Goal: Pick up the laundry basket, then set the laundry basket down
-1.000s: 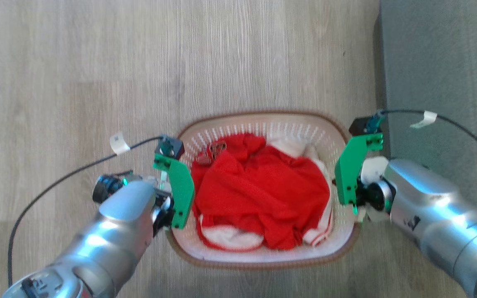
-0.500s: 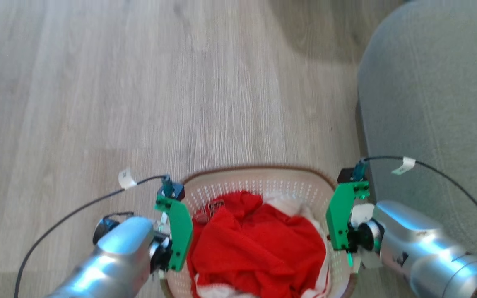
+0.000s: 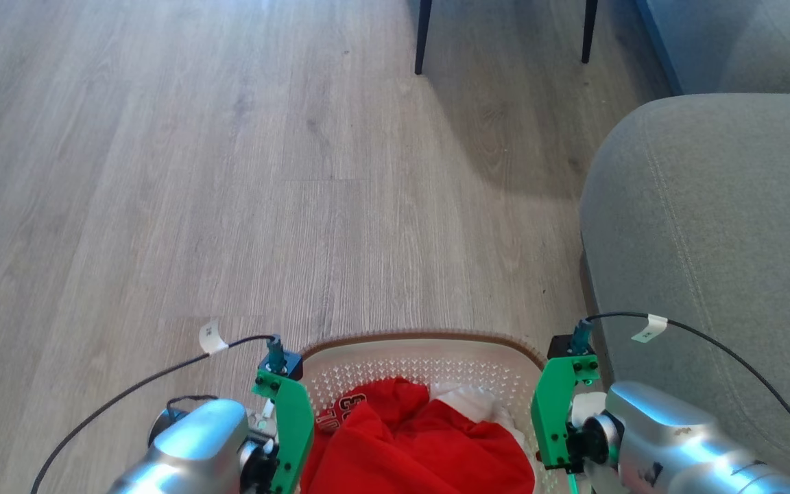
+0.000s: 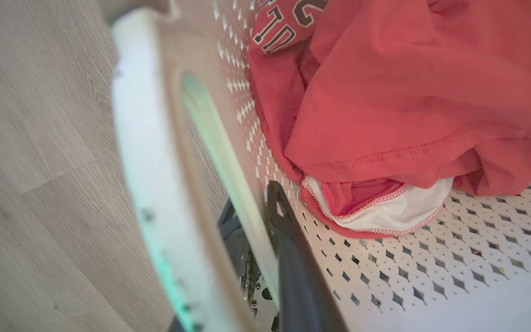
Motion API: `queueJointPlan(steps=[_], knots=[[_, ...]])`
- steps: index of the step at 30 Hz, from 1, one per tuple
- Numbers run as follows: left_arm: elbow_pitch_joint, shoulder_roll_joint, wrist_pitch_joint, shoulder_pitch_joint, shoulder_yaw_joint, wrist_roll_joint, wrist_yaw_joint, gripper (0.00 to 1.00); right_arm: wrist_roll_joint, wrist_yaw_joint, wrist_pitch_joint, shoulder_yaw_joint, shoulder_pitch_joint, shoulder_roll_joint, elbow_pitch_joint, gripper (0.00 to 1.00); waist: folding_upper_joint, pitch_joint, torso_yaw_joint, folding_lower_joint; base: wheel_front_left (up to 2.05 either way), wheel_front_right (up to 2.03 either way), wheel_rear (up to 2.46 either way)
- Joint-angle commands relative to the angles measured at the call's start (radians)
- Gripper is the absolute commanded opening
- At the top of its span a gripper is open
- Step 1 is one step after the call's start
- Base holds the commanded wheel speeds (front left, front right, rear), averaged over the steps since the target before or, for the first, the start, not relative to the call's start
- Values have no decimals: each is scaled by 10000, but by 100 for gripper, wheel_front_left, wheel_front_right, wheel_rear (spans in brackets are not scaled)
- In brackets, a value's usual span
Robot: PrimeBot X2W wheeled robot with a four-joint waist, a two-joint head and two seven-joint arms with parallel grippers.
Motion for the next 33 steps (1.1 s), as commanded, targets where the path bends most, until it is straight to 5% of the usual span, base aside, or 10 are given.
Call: queueJointPlan(steps=[1,33], knots=[[-208,278,27,-404,-43,163,-72,0,-33,249,100,97,-211,234,-343,0,-1,-22,42,2,0,0,0],[-258,270,240,-289,-48,-31,-73,0,106,249,165,133,-375,324,-175,0,-1,-191,88,2,0,0,0]])
